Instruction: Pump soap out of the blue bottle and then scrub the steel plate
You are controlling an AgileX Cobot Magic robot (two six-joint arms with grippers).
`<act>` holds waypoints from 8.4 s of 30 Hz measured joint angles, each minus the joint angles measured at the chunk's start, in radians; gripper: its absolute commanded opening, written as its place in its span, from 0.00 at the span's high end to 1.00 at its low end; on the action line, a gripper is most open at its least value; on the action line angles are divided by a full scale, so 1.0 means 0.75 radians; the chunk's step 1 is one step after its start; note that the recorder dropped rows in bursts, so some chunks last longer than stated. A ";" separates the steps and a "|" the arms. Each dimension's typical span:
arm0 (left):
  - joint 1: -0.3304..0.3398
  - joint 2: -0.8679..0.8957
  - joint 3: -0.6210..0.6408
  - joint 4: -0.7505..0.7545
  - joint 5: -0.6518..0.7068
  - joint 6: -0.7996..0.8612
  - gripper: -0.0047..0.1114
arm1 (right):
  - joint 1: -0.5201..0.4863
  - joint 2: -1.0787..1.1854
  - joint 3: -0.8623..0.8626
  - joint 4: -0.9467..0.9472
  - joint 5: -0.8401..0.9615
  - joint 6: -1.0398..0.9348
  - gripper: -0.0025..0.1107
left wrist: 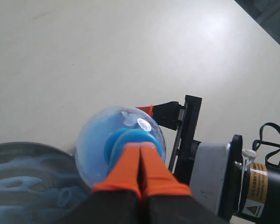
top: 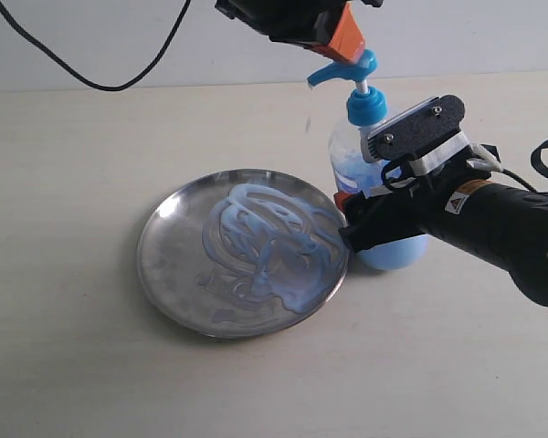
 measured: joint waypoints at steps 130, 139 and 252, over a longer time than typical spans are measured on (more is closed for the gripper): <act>0.149 -0.328 -0.030 0.350 -0.070 -0.254 0.96 | -0.157 0.070 0.001 0.081 -0.119 0.282 0.98; 0.149 -0.328 -0.030 0.365 -0.070 -0.254 0.96 | -0.185 0.091 0.001 0.046 -0.151 0.278 0.98; 0.149 -0.316 -0.030 0.364 0.186 -0.220 0.96 | -0.224 -1.011 -0.014 0.108 1.035 0.231 0.62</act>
